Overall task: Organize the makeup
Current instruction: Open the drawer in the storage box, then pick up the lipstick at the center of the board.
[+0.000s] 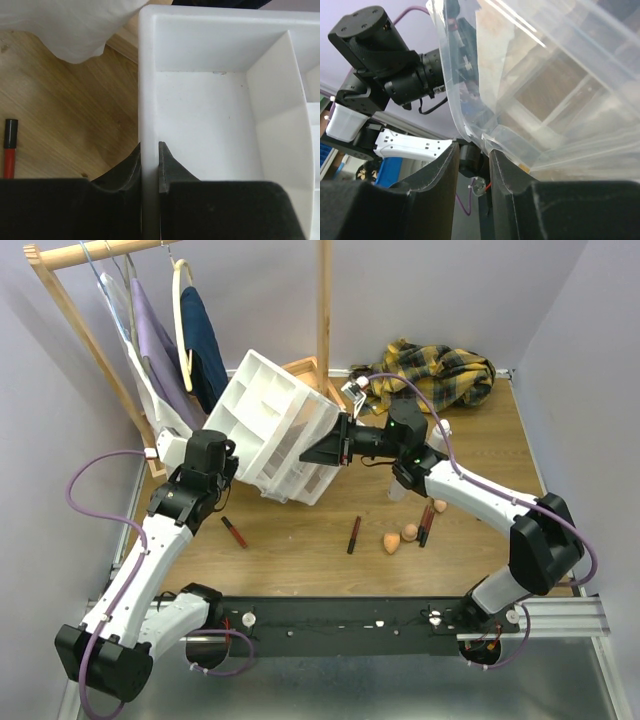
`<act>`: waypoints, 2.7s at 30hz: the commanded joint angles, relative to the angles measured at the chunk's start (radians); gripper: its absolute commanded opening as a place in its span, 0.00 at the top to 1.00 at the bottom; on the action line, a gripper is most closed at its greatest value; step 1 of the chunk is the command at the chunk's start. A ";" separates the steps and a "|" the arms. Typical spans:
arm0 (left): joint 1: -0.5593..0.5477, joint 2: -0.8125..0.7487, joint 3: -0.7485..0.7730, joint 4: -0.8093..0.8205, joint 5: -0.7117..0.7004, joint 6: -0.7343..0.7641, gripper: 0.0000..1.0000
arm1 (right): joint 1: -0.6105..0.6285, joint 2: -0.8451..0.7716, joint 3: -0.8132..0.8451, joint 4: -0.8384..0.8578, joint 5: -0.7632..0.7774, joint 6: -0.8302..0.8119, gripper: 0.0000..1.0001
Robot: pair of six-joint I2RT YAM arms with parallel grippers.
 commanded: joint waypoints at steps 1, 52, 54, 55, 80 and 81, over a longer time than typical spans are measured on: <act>0.005 -0.017 0.024 0.090 -0.188 0.078 1.00 | 0.025 -0.084 -0.042 0.094 -0.113 0.001 0.63; -0.190 0.071 0.095 0.118 -0.354 0.422 0.14 | -0.138 -0.269 -0.263 -0.352 -0.123 -0.736 0.20; -0.191 0.033 0.090 0.136 -0.324 0.455 0.11 | -0.142 -0.303 -0.216 -0.482 -0.142 -0.919 0.15; -0.190 0.019 0.087 0.144 -0.297 0.496 0.11 | -0.148 -0.337 -0.208 -0.529 -0.136 -0.957 0.08; -0.190 -0.599 -0.101 0.015 0.033 0.824 0.01 | -0.376 -0.489 -0.148 -0.793 -0.068 -1.286 0.00; -0.188 -0.630 -0.120 0.002 0.038 0.819 0.01 | -0.379 -0.489 -0.150 -0.798 -0.081 -1.293 0.00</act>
